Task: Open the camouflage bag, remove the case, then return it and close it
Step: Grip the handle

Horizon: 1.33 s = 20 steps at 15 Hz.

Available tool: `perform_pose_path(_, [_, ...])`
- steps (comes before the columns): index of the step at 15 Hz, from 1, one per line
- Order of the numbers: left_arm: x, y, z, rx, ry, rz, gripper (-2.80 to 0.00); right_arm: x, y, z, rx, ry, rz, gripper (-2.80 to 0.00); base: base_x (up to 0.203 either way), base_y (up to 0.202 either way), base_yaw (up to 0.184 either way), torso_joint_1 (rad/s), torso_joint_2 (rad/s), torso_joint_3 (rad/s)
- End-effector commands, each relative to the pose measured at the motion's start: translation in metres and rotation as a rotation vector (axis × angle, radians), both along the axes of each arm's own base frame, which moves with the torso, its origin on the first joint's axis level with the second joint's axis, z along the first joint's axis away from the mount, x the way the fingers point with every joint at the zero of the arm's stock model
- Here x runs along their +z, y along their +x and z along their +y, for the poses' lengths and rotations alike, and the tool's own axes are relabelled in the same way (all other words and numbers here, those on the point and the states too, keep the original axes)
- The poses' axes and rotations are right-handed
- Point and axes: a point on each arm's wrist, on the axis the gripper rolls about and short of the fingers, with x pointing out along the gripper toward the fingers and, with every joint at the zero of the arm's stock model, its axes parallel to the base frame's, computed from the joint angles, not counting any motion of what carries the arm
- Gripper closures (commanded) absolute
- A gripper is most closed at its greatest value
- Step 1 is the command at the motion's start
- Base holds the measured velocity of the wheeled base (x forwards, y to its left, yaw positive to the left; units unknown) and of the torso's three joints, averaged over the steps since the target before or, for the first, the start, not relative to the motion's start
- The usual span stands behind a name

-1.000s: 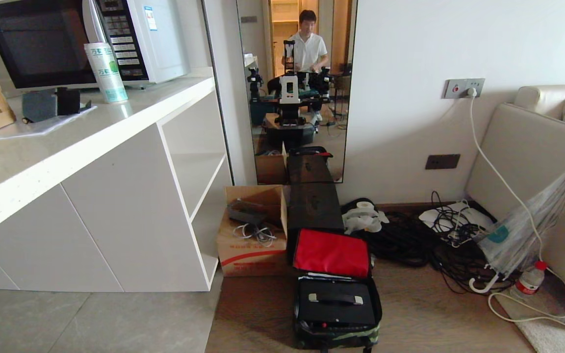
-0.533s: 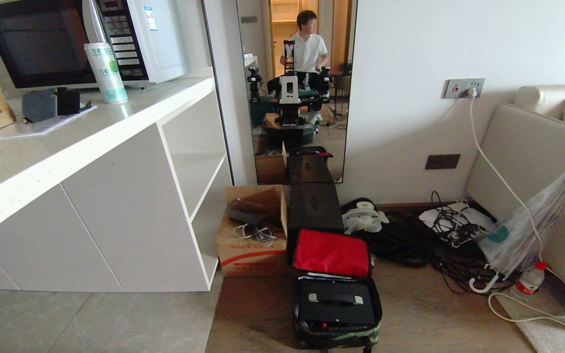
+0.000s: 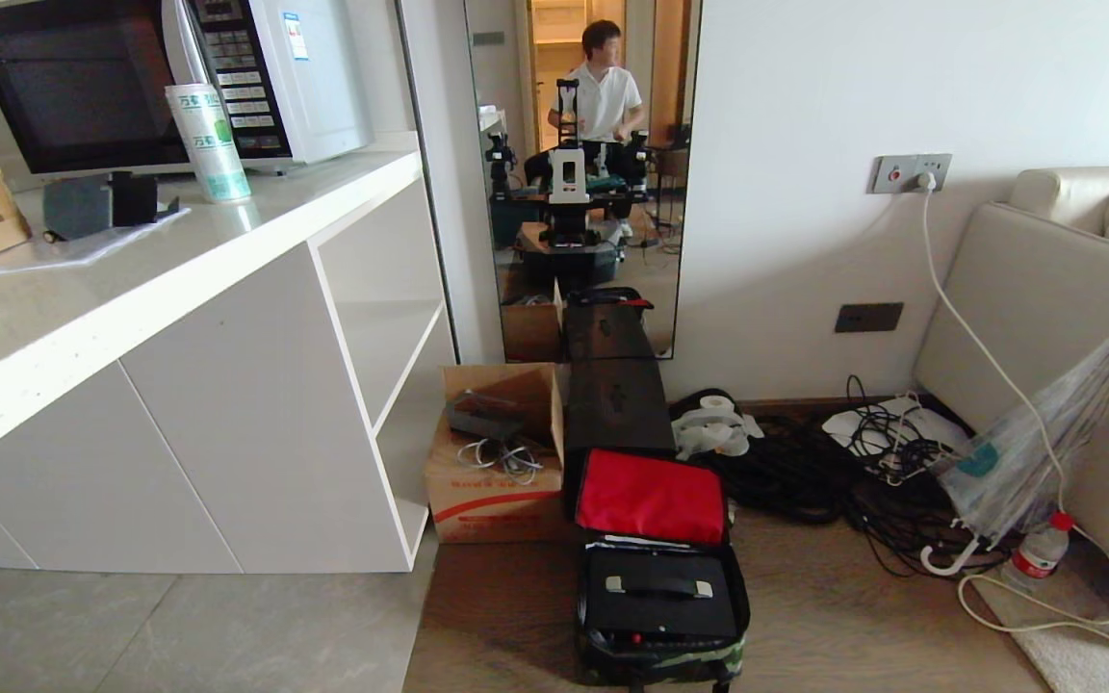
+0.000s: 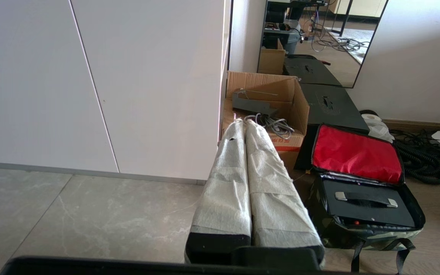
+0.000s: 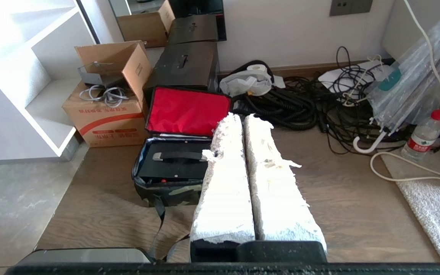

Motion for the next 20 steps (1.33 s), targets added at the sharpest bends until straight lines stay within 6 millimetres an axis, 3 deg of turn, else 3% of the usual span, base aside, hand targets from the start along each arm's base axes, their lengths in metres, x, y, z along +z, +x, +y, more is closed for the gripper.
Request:
perform_pose_path(1, [-0.0019,0.0006,0.0000,0.001,-0.001,0.006,0.00,0.0000,0.0001,0.0000,0.000,0.000,0.002,0.00,0.000,0.000,0.000,0.000,0.00,0.000])
perform_pose_path(20, [-0.0025,0.0007,0.0000,0.001,-0.001,0.009,0.00,0.0002,0.0000,0.0000,0.000,0.000,0.000,0.00,0.000,0.000,0.000,0.000,0.00,0.000])
